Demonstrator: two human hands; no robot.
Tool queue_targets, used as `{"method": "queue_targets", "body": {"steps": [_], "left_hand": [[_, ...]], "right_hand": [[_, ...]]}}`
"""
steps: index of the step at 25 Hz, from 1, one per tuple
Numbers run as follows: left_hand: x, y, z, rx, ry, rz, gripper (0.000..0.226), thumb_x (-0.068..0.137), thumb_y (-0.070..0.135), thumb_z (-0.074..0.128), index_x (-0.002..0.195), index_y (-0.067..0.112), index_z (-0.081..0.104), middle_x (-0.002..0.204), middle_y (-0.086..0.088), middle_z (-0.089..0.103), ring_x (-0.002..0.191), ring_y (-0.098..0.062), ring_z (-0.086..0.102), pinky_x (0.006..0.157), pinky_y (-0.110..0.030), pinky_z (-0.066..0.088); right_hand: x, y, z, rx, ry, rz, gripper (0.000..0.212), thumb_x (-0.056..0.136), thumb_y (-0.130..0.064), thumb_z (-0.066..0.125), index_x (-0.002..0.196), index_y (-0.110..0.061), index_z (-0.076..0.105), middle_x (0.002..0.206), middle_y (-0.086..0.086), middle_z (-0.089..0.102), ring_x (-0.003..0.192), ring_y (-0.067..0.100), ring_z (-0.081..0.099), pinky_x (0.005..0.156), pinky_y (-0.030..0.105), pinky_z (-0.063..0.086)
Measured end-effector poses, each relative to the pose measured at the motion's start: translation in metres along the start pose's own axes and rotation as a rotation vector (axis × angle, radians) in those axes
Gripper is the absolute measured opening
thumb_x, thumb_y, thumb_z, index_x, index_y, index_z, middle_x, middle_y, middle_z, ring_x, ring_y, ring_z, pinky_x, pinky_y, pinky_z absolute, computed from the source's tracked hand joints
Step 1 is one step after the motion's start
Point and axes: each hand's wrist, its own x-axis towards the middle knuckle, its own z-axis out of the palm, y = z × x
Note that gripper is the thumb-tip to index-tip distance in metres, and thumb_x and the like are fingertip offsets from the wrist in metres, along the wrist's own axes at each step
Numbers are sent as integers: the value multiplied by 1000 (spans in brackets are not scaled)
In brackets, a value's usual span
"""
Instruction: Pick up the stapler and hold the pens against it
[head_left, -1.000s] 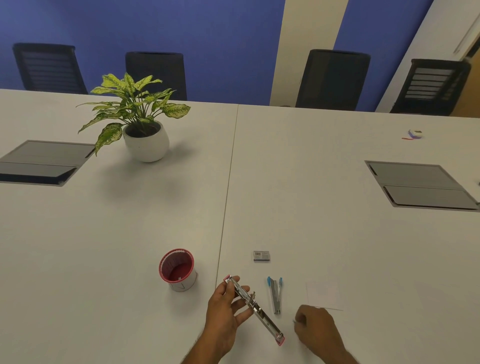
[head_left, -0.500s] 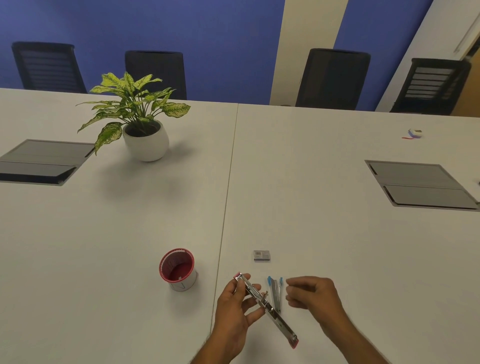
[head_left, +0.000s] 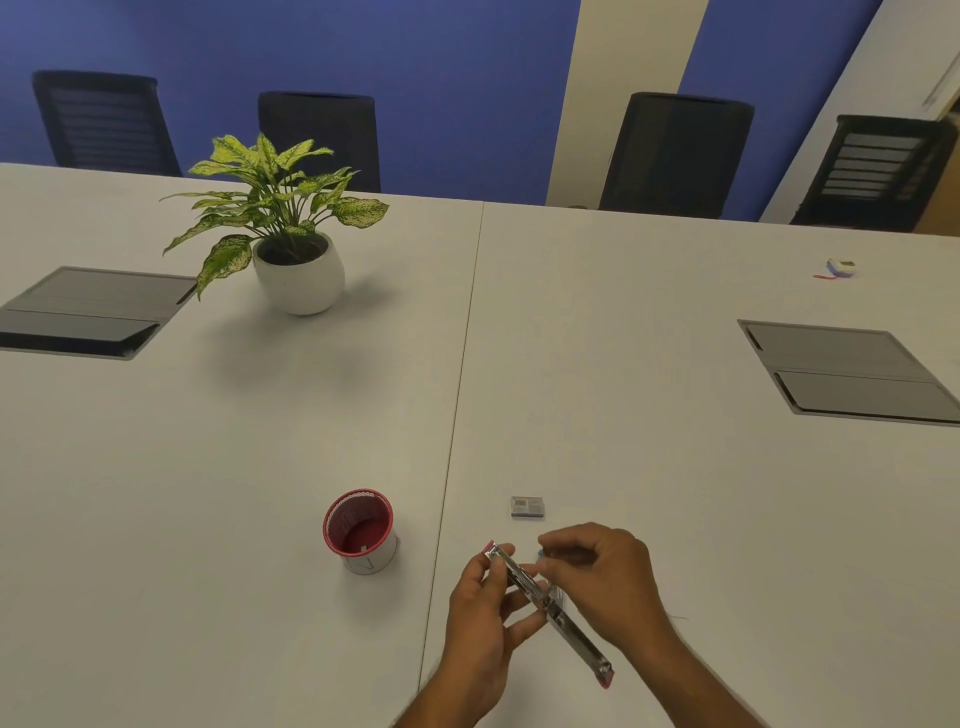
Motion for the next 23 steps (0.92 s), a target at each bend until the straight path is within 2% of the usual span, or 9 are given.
{"method": "queue_targets", "body": {"steps": [3,8,15,23], "left_hand": [[-4,0,2,-23,-7,-1,25,102,24,44,114,18,66,103,-13,75,100,-31,71,79,-48,61],[-4,0,5,-23,-25,8,26,102,25,44,118,17,64,108,-13,74,102,-30,71,84,-52,59],[-9,1,10,-28,-16,10,26,102,23,43,119,20,63,110,-11,73,94,-24,74,83,-50,60],[-13,0,9,-54,-9,2,25,103,22,42,117,20,63,111,-13,72,97,-25,73,82,-51,60]], "right_hand": [[-5,-3,7,-60,10,-23,21,73,-19,80,93,-26,78,84,-13,76,75,0,71,78,18,58],[-8,0,16,-165,23,-29,23,75,-23,78,98,-27,77,84,-13,76,75,2,70,81,25,60],[-9,3,20,-259,6,-23,22,79,-24,74,100,-28,75,92,-13,76,79,3,68,80,16,54],[-11,3,22,-285,-9,-14,20,79,-24,74,99,-28,75,93,-13,76,79,3,69,82,18,55]]}}
